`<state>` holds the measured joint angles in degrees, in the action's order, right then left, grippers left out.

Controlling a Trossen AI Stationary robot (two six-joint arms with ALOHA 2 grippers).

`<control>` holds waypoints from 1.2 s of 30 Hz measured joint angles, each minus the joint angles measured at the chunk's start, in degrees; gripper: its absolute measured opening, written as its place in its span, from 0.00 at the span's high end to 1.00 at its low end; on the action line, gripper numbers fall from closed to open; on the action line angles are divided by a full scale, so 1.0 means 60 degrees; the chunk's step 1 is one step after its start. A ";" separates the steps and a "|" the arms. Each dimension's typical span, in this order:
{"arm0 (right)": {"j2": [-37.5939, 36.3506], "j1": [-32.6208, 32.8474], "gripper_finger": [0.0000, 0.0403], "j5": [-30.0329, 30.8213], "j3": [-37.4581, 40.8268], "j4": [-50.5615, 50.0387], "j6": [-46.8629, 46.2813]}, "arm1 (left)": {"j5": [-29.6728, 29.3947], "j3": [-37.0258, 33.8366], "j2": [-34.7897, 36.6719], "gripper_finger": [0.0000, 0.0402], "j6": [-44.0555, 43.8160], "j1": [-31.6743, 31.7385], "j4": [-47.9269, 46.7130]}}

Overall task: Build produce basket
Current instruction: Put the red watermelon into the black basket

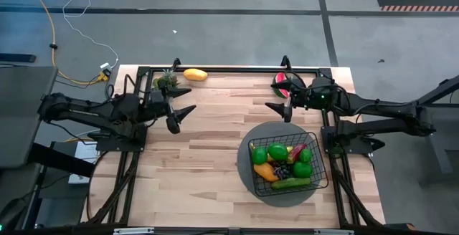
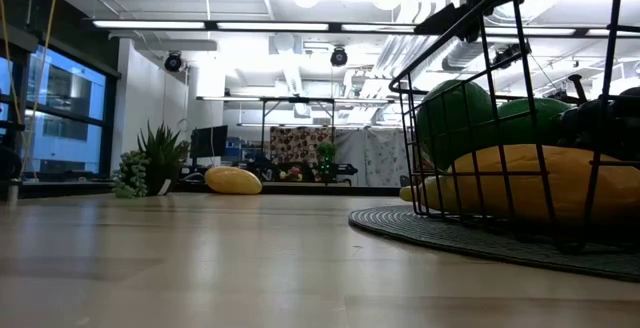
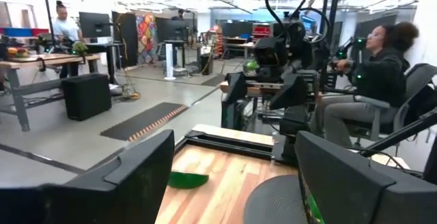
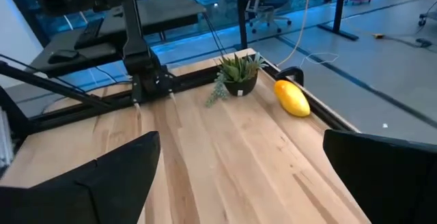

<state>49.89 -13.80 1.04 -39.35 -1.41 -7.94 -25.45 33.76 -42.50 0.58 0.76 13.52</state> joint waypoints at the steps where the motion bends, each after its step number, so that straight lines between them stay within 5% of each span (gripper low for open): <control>1: 0.0000 0.0000 0.03 0.0000 0.0000 -0.0002 -0.0110 | 0.0131 0.0000 0.0000 0.26 0.0010 0.0038 0.0000; 15: 0.0000 0.0004 0.03 0.0127 0.0000 -0.0014 -0.0384 | 0.0795 -0.0003 0.0000 0.26 -0.0136 0.0633 0.0007; 21: 0.0281 -0.0138 0.03 0.3051 -0.0412 -0.0988 -0.1866 | 0.0794 -0.0003 0.0000 0.26 -0.0278 0.0765 0.0007; 25: 0.1404 -0.0834 0.03 0.4100 -0.1822 -0.3674 -0.2805 | 0.0794 -0.0001 0.0000 0.26 -0.0488 0.0764 0.0008; 29: 0.3060 -0.1834 0.03 0.4103 -0.2924 -0.5875 -0.3970 | 0.0794 -0.0003 0.0000 0.26 -0.0492 0.0764 0.0007; 36: 0.5650 -0.3076 0.03 0.3443 -0.3095 -0.5781 -0.4974 | 0.0781 -0.0003 0.0000 0.26 -0.0663 0.0764 0.0007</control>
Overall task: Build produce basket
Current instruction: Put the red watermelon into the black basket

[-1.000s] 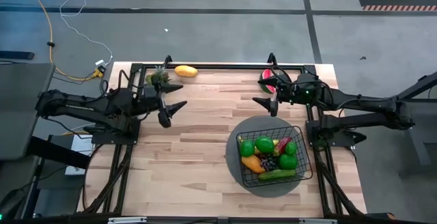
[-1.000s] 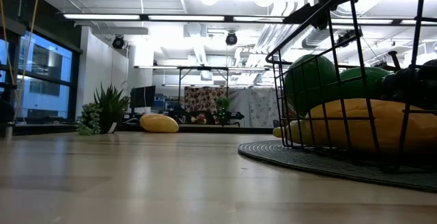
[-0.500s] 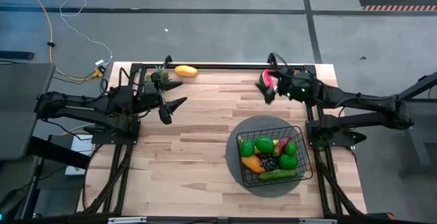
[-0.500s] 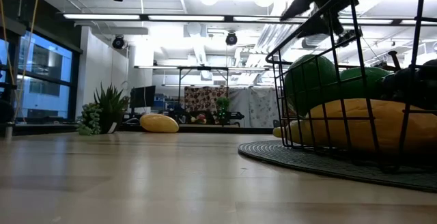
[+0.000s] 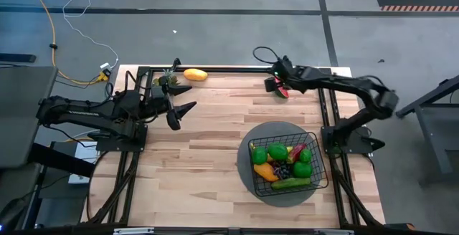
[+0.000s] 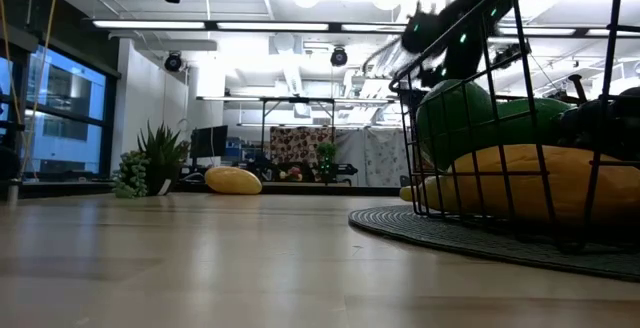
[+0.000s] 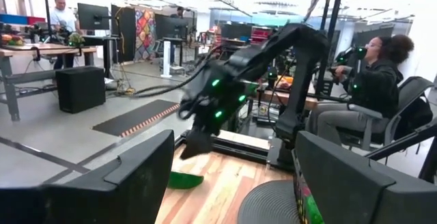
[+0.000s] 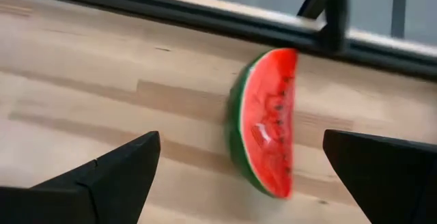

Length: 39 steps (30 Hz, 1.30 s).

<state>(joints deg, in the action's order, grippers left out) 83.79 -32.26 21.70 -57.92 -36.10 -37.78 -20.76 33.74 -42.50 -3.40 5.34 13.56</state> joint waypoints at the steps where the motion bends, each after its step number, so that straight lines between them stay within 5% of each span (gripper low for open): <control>1: 0.0314 -0.0091 0.03 -0.0085 -0.0009 0.0206 -0.0096 | -0.0022 0.0000 0.0000 0.26 0.0000 0.0000 0.0000; 14: 0.2859 -0.0837 0.03 0.0699 -0.0009 0.0869 -0.0588 | -0.0097 -0.0001 0.0000 0.26 -0.0080 0.0000 0.0000; 39: 0.3774 -0.1810 0.03 -0.1023 -0.0030 0.1493 -0.1493 | -0.0106 -0.0001 0.0000 0.26 -0.0383 -0.0001 -0.0005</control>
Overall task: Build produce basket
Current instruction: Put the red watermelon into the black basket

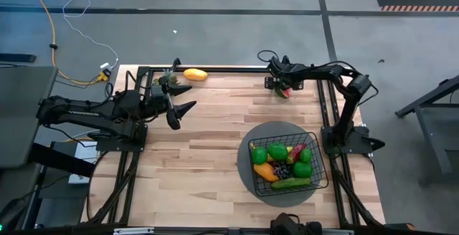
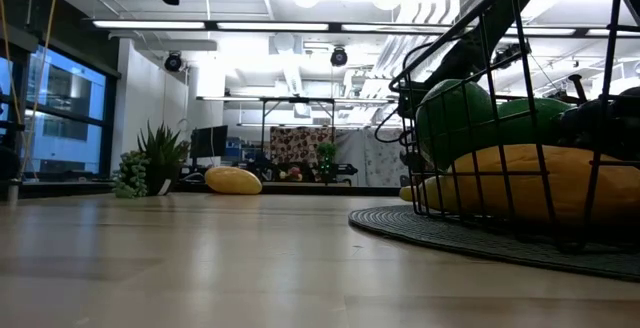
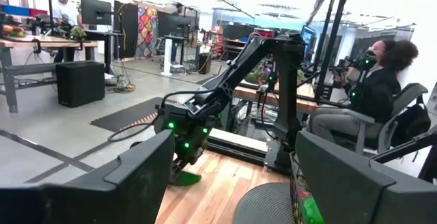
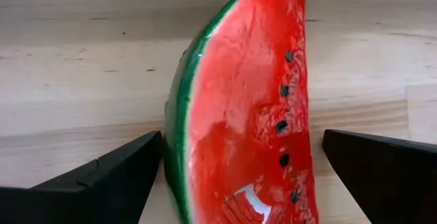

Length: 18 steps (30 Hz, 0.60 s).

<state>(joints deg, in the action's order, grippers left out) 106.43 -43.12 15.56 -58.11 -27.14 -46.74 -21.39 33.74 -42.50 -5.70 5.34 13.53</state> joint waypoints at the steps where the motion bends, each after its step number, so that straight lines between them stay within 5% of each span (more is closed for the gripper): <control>1: 0.0003 -0.0087 0.03 -0.0189 -0.0003 -0.0053 0.0042 | 0.0001 0.0000 0.0000 0.26 -0.0028 0.0001 0.0001; 18: 0.0004 -0.0316 0.08 -0.0807 0.0000 -0.0225 0.0113 | 0.0103 0.0000 0.0000 0.26 -0.0234 -0.0003 -0.0001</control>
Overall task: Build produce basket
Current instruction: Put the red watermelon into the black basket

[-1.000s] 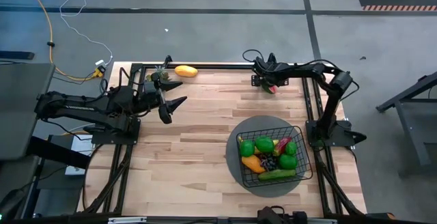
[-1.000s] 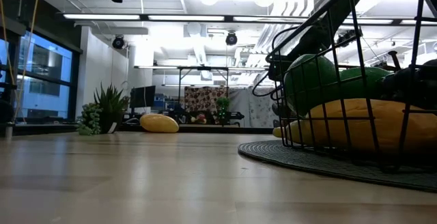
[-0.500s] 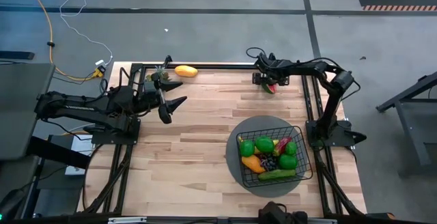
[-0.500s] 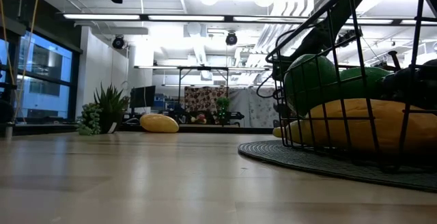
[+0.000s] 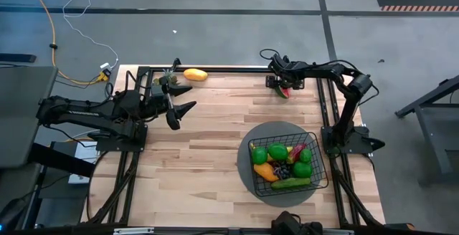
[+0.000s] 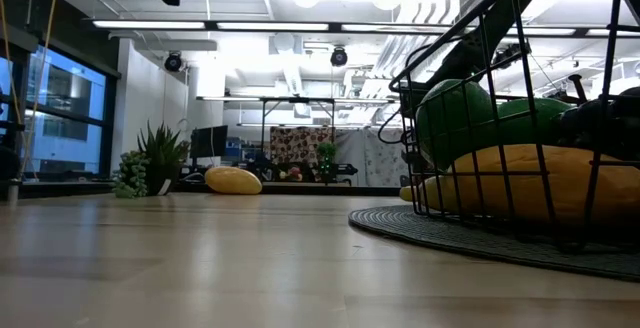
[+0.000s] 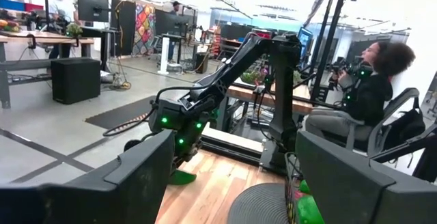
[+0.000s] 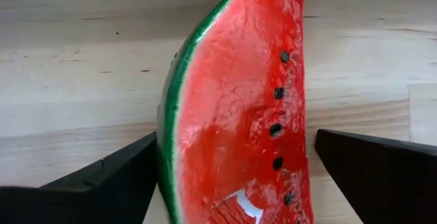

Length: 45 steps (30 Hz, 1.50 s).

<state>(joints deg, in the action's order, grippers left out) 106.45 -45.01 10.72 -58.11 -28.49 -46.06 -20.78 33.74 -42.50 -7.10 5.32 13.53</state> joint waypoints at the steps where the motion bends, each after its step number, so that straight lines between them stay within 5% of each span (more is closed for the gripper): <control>1: 0.0000 0.0000 0.09 0.0000 0.0003 0.0004 -0.0010 | 0.0000 0.0000 0.0000 0.26 -0.0004 0.0000 -0.0001; 9: 0.0000 0.0000 0.22 0.0001 0.0007 -0.0012 -0.0005 | 0.0000 0.0000 0.0000 0.26 -0.0043 0.0004 -0.0001; 17: -0.0226 0.0000 0.24 -0.0129 0.0050 -0.0127 0.1072 | 0.0000 0.0000 0.0000 0.26 -0.0043 0.0000 0.0002; 28: -0.3437 0.0417 0.24 -0.0799 0.0941 -0.0474 0.4042 | 0.0004 0.0000 0.0000 0.26 -0.0043 0.0000 -0.0001; 39: -0.8106 0.3055 0.24 -0.3225 0.5806 0.5821 0.0692 | -0.0002 0.0000 0.0000 0.26 -0.0221 0.0000 -0.0003; 45: -0.8845 0.4623 0.24 -0.2777 0.5707 0.7782 0.1081 | -0.0069 0.0000 -0.0146 0.26 -0.1144 0.0000 -0.0001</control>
<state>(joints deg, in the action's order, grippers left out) 53.39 -17.28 -5.94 -23.86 18.20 -39.58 -21.19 33.74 -43.38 -13.96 5.32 13.52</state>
